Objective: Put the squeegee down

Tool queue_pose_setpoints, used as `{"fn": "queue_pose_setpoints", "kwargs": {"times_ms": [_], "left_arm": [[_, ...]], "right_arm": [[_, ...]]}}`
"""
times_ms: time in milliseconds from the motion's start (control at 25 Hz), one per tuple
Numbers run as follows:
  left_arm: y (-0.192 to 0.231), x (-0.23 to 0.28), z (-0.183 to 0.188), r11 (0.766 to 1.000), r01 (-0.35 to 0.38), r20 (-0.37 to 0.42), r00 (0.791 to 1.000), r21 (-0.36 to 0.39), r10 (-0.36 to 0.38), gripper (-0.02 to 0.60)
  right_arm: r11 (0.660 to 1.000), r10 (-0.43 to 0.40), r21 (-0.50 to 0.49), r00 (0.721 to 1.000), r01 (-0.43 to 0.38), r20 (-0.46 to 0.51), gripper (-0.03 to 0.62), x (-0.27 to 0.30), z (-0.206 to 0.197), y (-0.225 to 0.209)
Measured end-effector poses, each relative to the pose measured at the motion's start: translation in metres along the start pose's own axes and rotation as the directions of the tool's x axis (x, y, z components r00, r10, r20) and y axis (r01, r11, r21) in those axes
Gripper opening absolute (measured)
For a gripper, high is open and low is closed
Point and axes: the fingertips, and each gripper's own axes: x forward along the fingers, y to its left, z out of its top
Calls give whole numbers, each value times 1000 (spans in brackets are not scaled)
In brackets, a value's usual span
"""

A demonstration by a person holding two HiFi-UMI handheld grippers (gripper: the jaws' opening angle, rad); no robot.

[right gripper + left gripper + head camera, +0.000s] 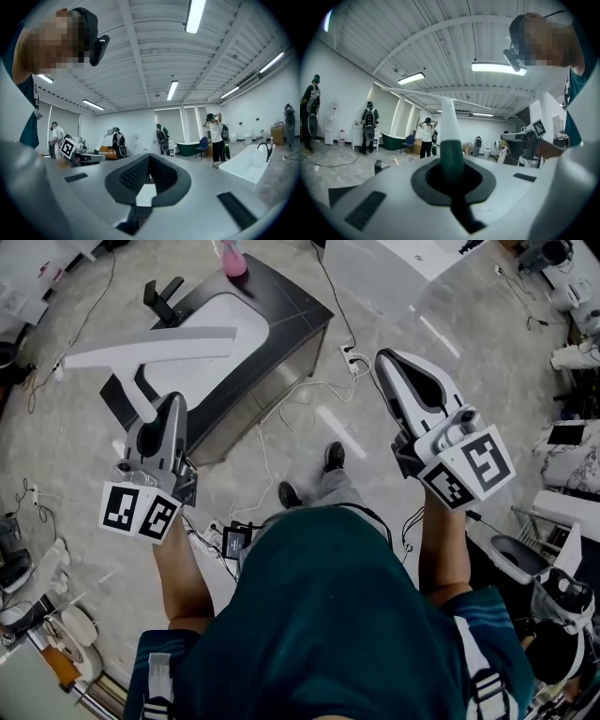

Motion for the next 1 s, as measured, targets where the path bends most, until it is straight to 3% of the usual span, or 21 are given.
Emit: {"fn": "queue_pose_setpoints", "kwargs": {"times_ms": [560,1000], "left_arm": [[-5,79,-9,990,-136,-21,991,-24,135,2],[-8,131,-22,970,-239,-36,971,-41,237,3]], "right_arm": [[992,129,18,991,-128,-27,5,39,3,-96],[969,247,26,968,-246,-44,5,72,-2,-149]]}}
